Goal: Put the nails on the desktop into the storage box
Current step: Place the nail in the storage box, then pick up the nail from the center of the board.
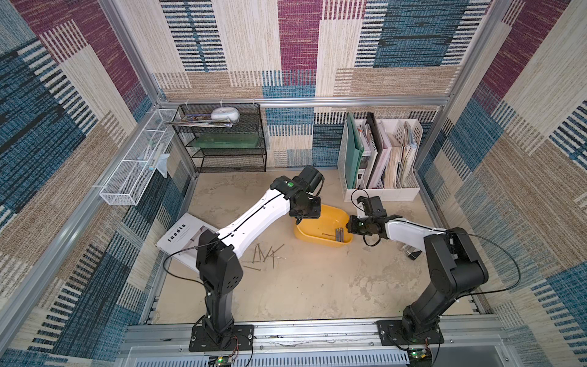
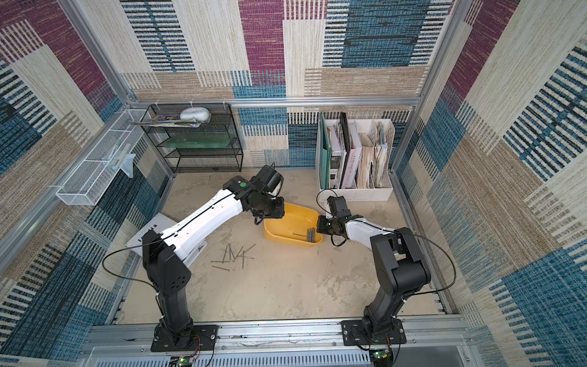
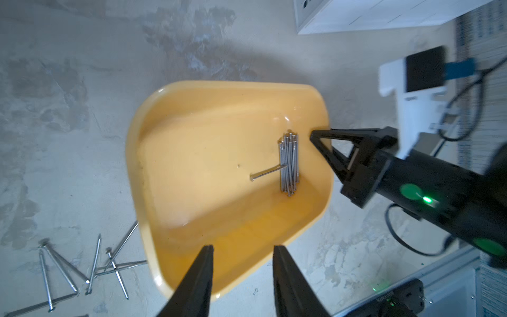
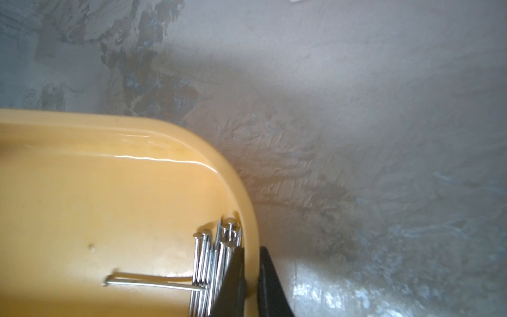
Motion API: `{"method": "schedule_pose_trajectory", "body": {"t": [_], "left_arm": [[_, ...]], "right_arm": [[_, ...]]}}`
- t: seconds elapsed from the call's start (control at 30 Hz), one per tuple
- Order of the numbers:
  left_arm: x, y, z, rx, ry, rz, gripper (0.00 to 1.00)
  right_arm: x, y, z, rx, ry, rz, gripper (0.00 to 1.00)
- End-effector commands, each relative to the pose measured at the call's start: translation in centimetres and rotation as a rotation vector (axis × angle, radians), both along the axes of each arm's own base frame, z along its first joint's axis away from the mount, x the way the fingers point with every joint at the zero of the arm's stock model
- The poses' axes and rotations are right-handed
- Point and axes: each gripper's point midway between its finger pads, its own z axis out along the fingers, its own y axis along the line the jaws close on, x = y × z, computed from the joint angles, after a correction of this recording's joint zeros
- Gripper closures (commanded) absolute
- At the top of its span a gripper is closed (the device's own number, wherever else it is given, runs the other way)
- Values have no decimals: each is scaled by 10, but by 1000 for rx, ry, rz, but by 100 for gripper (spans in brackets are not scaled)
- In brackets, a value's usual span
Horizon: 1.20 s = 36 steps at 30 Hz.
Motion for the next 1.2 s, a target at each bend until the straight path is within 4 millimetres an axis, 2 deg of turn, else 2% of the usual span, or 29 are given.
{"method": "schedule_pose_trajectory", "body": {"t": [0.0,0.13,0.23,0.47,0.63,0.93,1.17], "left_arm": [[-5,37,9,93,-97,-48,60],[-18,90,-22,138,-90,-89,59],[-24,106,-55,157,-55,-152,59],[-29,89,-117,162,74,-294,61],[-38,96,-155,238,172,-368,63],[-41,107,-191,330,269,-375,67],[-45,120,-213,407,332,-358,77]], "right_arm": [[-26,-22,-25,-120,123,-15,100],[-26,-30,-24,-137,129,-23,100],[-26,-37,-26,-147,135,-33,100],[-29,-49,-32,-166,151,-56,100],[-30,-52,-33,-162,153,-63,100],[-29,-51,-33,-158,151,-58,100],[-30,-52,-33,-160,143,-54,100]]}}
